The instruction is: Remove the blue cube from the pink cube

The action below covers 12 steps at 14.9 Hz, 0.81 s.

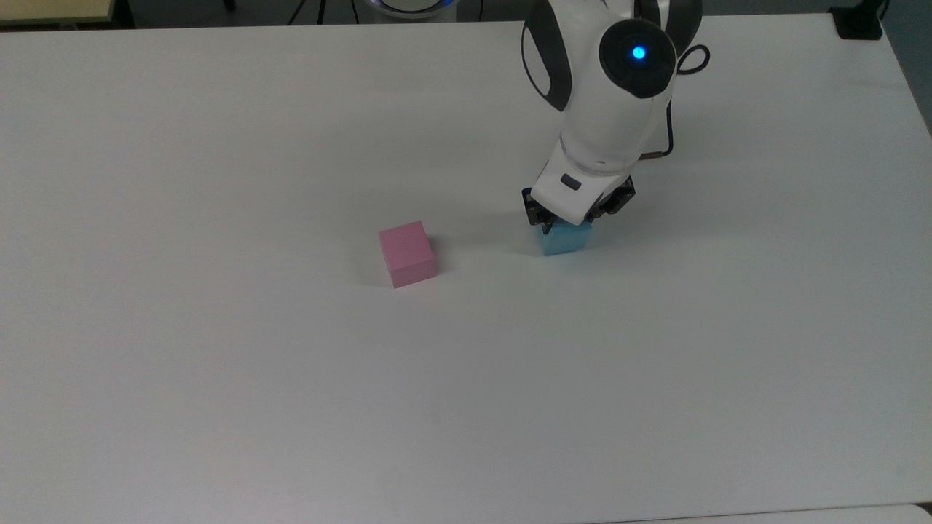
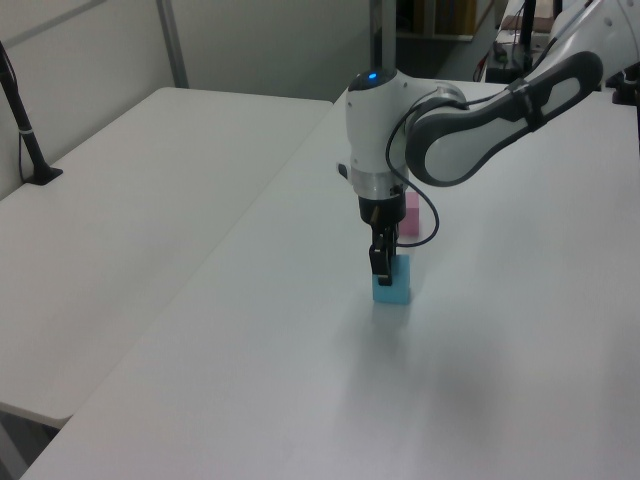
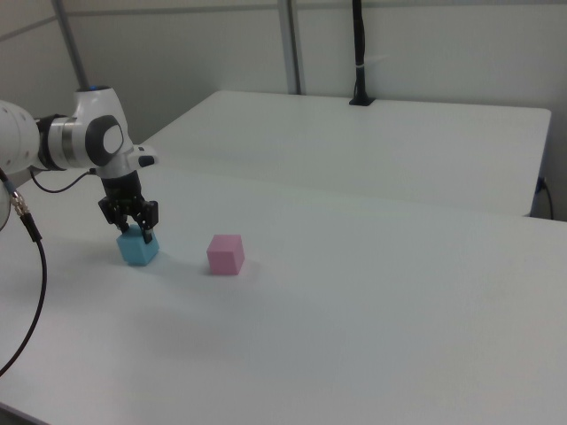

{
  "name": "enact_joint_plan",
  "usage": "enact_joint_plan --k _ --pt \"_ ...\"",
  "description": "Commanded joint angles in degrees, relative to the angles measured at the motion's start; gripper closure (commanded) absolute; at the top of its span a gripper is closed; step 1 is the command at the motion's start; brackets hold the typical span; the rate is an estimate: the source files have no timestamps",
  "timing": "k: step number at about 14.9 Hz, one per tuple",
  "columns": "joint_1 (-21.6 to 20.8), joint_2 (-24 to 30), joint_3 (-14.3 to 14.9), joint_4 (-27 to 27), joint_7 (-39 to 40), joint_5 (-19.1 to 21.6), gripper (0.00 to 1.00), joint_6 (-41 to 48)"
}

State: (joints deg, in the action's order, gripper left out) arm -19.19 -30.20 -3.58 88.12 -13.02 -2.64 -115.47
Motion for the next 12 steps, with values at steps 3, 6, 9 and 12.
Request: enact_joint_plan --k 3,6,9,12 --pt "-0.4 0.3 0.2 0.7 -3.5 -0.8 0.00 -1.7" --pt "0.3 2.7 0.2 0.5 -3.7 -1.1 0.00 2.5" --pt "4.5 9.5 0.2 0.6 -3.7 -1.7 0.00 8.0" --pt "11.9 17.0 0.2 0.8 -3.0 -3.2 0.00 13.7"
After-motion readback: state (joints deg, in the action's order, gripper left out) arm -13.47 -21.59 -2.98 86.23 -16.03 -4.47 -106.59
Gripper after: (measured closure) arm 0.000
